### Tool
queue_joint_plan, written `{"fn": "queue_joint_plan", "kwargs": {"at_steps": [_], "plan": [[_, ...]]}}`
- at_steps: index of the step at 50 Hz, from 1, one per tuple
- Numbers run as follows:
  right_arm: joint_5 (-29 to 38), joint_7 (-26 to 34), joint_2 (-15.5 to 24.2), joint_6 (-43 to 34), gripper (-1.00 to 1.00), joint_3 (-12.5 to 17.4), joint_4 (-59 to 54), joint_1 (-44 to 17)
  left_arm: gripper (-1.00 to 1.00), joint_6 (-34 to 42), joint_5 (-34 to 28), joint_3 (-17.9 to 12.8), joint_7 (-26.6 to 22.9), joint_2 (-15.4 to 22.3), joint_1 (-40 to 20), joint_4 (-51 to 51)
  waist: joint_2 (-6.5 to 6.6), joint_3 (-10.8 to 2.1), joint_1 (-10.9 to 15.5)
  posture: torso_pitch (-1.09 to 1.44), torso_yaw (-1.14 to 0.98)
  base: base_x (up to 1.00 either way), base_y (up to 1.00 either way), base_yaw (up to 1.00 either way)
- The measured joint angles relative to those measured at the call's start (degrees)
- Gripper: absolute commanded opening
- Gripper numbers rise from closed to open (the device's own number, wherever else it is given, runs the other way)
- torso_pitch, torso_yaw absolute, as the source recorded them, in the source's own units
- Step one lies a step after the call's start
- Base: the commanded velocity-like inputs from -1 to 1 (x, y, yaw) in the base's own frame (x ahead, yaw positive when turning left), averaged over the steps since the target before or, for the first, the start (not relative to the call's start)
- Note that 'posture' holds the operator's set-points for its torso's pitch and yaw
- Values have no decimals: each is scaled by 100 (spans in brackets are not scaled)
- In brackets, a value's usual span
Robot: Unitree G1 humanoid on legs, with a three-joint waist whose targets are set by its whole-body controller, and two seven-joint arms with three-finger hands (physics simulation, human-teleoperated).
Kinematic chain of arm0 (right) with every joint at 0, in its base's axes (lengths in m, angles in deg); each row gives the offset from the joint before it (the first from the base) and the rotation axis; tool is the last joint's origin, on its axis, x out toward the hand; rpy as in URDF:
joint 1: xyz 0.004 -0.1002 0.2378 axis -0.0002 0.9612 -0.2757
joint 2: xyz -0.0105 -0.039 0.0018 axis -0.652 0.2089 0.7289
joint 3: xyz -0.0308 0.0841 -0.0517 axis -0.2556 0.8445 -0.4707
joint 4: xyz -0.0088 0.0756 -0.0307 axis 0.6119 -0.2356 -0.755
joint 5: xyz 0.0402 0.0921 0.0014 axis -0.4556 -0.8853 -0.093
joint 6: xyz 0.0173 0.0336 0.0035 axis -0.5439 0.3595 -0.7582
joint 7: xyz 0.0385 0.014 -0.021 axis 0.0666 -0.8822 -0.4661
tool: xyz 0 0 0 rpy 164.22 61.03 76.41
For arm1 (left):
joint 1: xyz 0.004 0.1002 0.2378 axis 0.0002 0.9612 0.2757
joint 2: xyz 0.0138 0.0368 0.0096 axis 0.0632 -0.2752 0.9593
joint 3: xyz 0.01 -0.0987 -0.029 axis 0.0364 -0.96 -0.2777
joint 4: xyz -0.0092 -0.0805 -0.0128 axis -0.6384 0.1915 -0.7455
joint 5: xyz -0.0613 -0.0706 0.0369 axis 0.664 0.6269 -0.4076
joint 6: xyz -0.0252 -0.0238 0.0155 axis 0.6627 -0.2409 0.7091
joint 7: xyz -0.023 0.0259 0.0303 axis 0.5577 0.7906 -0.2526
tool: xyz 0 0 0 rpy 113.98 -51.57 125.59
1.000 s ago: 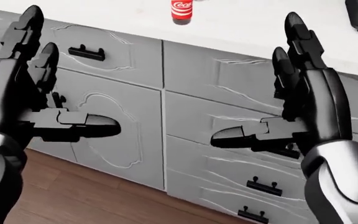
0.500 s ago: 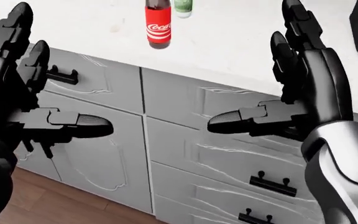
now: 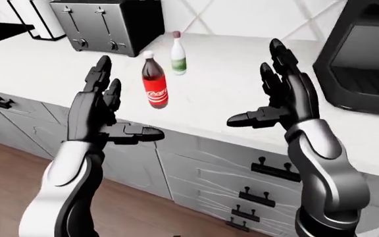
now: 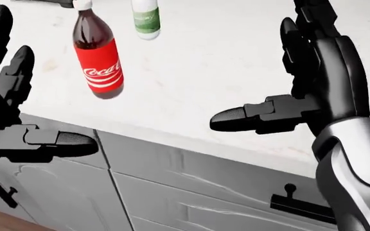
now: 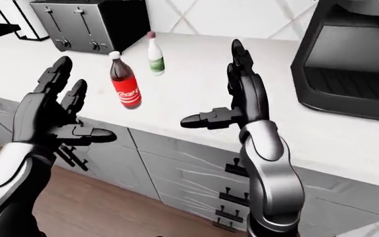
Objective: Move the drinks to the dining counter.
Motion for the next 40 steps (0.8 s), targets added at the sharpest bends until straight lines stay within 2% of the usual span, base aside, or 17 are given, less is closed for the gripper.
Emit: {"fn": "queue_joint_plan", "kwargs": {"at_steps": [1, 2, 3, 4, 8, 10, 12, 15, 17, 20, 22, 26, 27, 30, 32, 33, 40], "plan": [[-3, 4, -31, -16, 100, -16, -39, 8, 100, 28, 34, -56, -13, 20, 101, 68, 81, 13, 18, 0, 0, 0, 0, 0], [-9, 12, -77, -40, 100, -87, -125, 34, 100, 57, 47, -139, -15, 33, 215, 66, 6, 169, 24, 0, 0, 0, 0, 0], [-25, 32, -87, -87, 100, -171, -180, 56, 100, 120, 49, -220, -3, 31, 310, 48, 31, 290, 84, 0, 0, 0, 0, 0], [-38, 50, -87, -136, 100, -211, -178, 77, 100, 210, 59, -271, 12, 40, 352, 71, 54, 304, 110, 0, 0, 0, 0, 0], [-26, 64, -80, -105, 100, -158, -49, -46, 100, 281, 140, -340, 23, 64, 423, 589, 23, 199, -4, 0, 0, 0, 0, 0], [17, 47, -71, -28, 100, -152, 56, -106, 100, 266, 194, -329, 6, 62, 425, 786, 24, 192, -26, 0, 0, 0, 9, 0], [48, 62, -89, 35, 100, -216, 76, -139, 100, 348, 239, -376, 12, 76, 398, 877, -105, 27, -34, 0, 0, 0, 31, 0], [71, 102, -111, 75, 100, -268, 83, -130, 100, 405, 292, -477, 16, 98, 374, 978, -421, -5, -70, 0, 0, 0, 37, 0], [103, 101, -104, 42, 100, -172, 10, -11, 100, 432, 369, -446, -29, 31, 512, 1012, -345, 64, -184, 0, 0, 0, 38, 0], [161, 52, -115, -102, 100, -82, -93, 17, 100, 544, 465, -497, -91, 51, 660, 1046, -334, -12, -241, 0, 0, 0, 38, 0], [159, 41, -116, -118, 100, -91, -40, -40, 100, 597, 501, -619, -92, 66, 684, 1203, -251, -33, -227, 0, 0, 0, 31, 0], [118, 34, -133, -13, 100, -115, 112, -115, 100, 531, 573, -756, -110, 87, 730, 1532, 112, 65, -286, 0, 0, 0, 4, 0], [105, 35, -149, 9, 100, -146, 122, -143, 100, 522, 586, -791, -111, 97, 753, 1573, 227, 46, -267, 0, 0, 0, 0, 0], [36, 74, -214, -12, 100, -307, 46, -57, 100, 628, 572, -855, -75, 88, 840, 1471, -42, 192, -188, 0, 0, 0, 0, 0], [3, 94, -200, -73, 100, -315, -15, -56, 100, 722, 561, -824, -53, 78, 857, 1422, -201, 194, -200, 0, 0, 0, 0, 0], [-8, 98, -200, -92, 100, -295, -3, -28, 100, 756, 561, -814, -46, 67, 873, 1451, -231, 182, -213, 0, 0, 0, 0, 0], [19, -6, -136, -115, 100, -125, 118, -105, 100, 755, 835, -711, 68, 220, 808, 1717, -93, 54, -212, 0, 0, 0, 0, 0]]}}
